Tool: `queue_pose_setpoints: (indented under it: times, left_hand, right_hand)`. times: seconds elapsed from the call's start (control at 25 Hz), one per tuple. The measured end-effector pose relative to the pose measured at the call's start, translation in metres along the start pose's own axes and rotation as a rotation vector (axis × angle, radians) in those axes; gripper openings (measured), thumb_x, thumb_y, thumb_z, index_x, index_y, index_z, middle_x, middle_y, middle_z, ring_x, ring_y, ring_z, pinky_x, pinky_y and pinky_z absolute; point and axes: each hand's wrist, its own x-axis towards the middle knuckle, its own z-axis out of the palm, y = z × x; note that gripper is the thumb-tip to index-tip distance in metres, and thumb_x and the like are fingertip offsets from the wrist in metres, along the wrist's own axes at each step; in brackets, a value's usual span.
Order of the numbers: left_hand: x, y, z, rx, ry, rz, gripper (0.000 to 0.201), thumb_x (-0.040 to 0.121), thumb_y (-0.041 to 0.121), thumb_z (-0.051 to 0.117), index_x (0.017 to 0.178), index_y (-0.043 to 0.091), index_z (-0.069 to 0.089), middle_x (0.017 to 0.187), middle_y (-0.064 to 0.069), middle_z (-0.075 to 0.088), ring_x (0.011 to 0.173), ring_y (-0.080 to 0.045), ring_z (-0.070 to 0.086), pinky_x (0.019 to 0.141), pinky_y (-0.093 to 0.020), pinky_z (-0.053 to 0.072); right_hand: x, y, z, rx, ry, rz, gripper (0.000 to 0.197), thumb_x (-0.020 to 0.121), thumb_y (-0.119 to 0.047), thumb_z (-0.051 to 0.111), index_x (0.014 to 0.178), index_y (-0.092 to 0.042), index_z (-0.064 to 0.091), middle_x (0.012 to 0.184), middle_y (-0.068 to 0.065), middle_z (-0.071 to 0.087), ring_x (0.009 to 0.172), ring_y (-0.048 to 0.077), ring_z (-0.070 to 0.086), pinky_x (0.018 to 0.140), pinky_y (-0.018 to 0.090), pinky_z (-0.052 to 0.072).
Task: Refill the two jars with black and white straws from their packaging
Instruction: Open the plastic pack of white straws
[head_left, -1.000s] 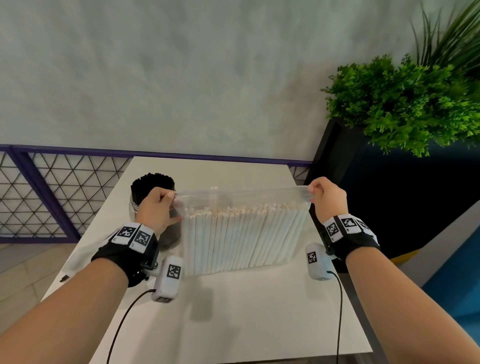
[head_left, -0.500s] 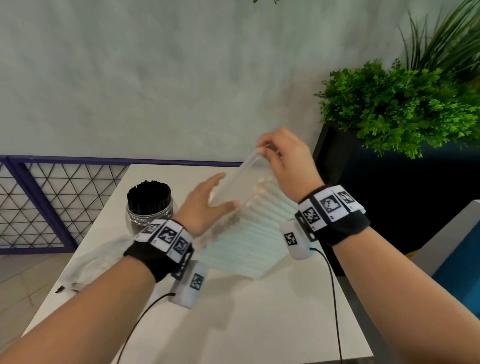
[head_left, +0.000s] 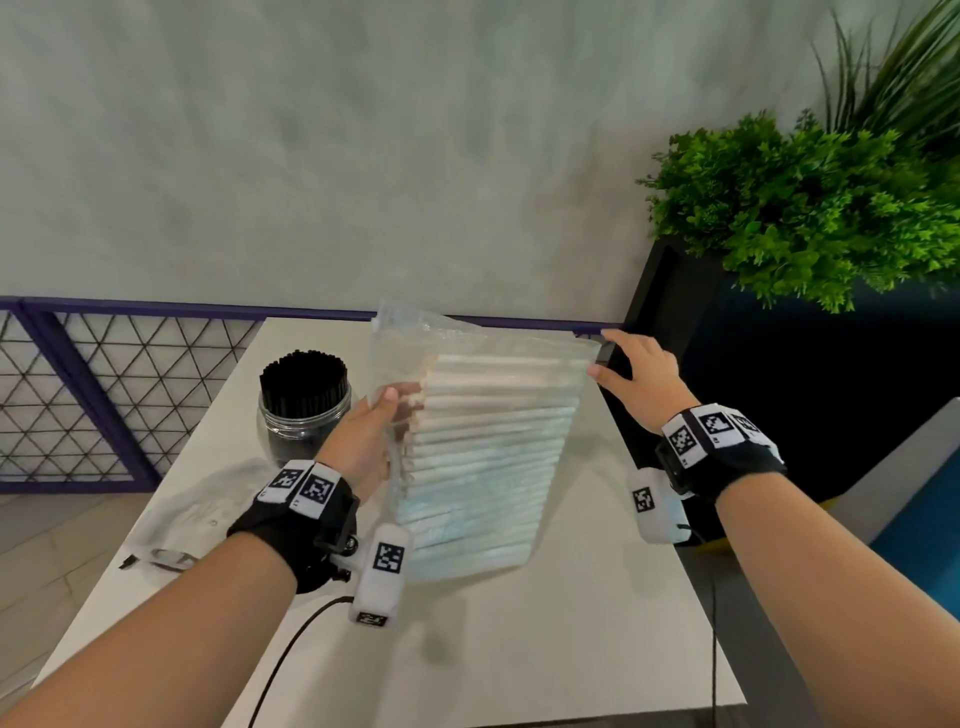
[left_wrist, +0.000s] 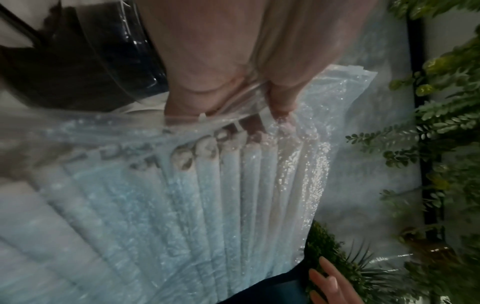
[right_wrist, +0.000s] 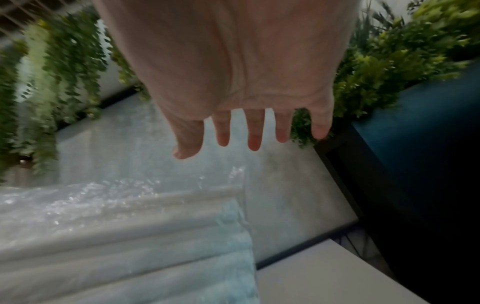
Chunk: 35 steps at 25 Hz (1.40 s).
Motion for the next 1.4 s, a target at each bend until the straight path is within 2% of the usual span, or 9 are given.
queue_pose_setpoints:
  times: [0.2,0.32,0.4,0.52,0.68,0.8,1.04,1.32,1.4]
  left_hand:
    - [-0.001,-0.004,0.002,-0.069,0.003,-0.020,0.048,0.102,0.025,0.034,0.075,0.028,0.073,0.084,0.004,0.070,0.083,-0.017,0.060,0.077,-0.034,0.046]
    - [-0.004,-0.003,0.002,-0.057,0.009,-0.029,0.049,0.103,0.026,0.034,0.075,0.031,0.074,0.088,0.003,0.068,0.087,-0.017,0.059,0.077,-0.035,0.047]
    - [-0.005,-0.002,-0.003,-0.001,0.033,-0.041,0.039,0.103,0.028,0.033,0.093,0.032,0.071,0.097,0.005,0.069,0.096,-0.016,0.059,0.074,-0.034,0.046]
    - [-0.004,-0.003,-0.016,0.129,0.059,-0.065,0.030,0.102,0.037,0.034,0.111,0.036,0.063,0.111,0.010,0.066,0.105,-0.013,0.057,0.078,-0.036,0.046]
    - [-0.002,-0.015,-0.025,0.181,0.075,-0.149,0.026,0.101,0.040,0.035,0.103,0.045,0.060,0.119,0.011,0.062,0.112,-0.019,0.054,0.105,-0.054,0.033]
    - [-0.002,-0.022,-0.028,0.192,0.092,-0.167,0.027,0.101,0.041,0.035,0.101,0.044,0.061,0.131,0.003,0.056,0.121,-0.023,0.053,0.103,-0.052,0.036]
    - [-0.004,-0.024,-0.028,0.165,0.106,-0.137,0.026,0.102,0.036,0.037,0.107,0.034,0.062,0.113,0.004,0.064,0.098,-0.015,0.062,0.072,-0.034,0.049]
    - [-0.010,-0.030,-0.030,0.172,0.137,-0.123,0.026,0.101,0.037,0.039,0.104,0.033,0.064,0.113,0.006,0.067,0.100,-0.019,0.065,0.085,-0.037,0.048]
    - [-0.013,-0.033,-0.030,0.151,0.156,-0.134,0.024,0.101,0.034,0.041,0.104,0.029,0.065,0.113,0.002,0.067,0.098,-0.021,0.065,0.089,-0.040,0.048]
  right_hand:
    - [0.013,0.002,0.020,0.154,0.009,-0.091,0.051,0.097,-0.028,0.051,0.145,-0.022,0.034,0.150,0.009,0.030,0.139,0.028,0.028,0.115,0.040,0.024]
    - [0.016,-0.012,0.016,0.235,0.024,-0.031,0.024,0.097,-0.022,0.052,0.117,-0.012,0.061,0.122,0.007,0.056,0.113,0.024,0.052,0.095,0.029,0.038]
    - [0.014,-0.018,0.012,0.248,0.165,-0.080,0.019,0.096,-0.021,0.054,0.105,-0.010,0.066,0.106,0.004,0.059,0.104,0.023,0.055,0.090,0.030,0.041]
    - [0.009,-0.026,0.006,0.267,0.269,-0.149,0.020,0.096,-0.020,0.053,0.104,-0.008,0.067,0.106,0.007,0.060,0.101,0.021,0.055,0.089,0.027,0.039]
    - [0.004,-0.025,0.017,0.249,0.281,-0.179,0.019,0.095,-0.018,0.055,0.102,-0.008,0.069,0.101,0.005,0.058,0.099,0.023,0.055,0.088,0.030,0.041]
    - [0.002,-0.021,0.030,0.234,0.262,-0.152,0.018,0.096,-0.018,0.053,0.100,-0.008,0.068,0.098,-0.001,0.052,0.101,0.026,0.054,0.086,0.028,0.037]
    - [-0.007,-0.021,0.039,0.160,0.442,-0.268,0.015,0.094,-0.010,0.055,0.101,-0.010,0.068,0.101,0.003,0.056,0.097,0.024,0.046,0.084,0.024,0.030]
    - [-0.015,-0.019,0.041,0.124,0.450,-0.290,0.016,0.093,-0.007,0.053,0.100,-0.009,0.067,0.103,0.005,0.059,0.097,0.024,0.048,0.083,0.023,0.031]
    - [-0.016,-0.019,0.044,0.075,0.334,-0.234,0.017,0.094,-0.009,0.051,0.101,-0.010,0.067,0.105,0.005,0.059,0.098,0.026,0.047,0.081,0.023,0.029]
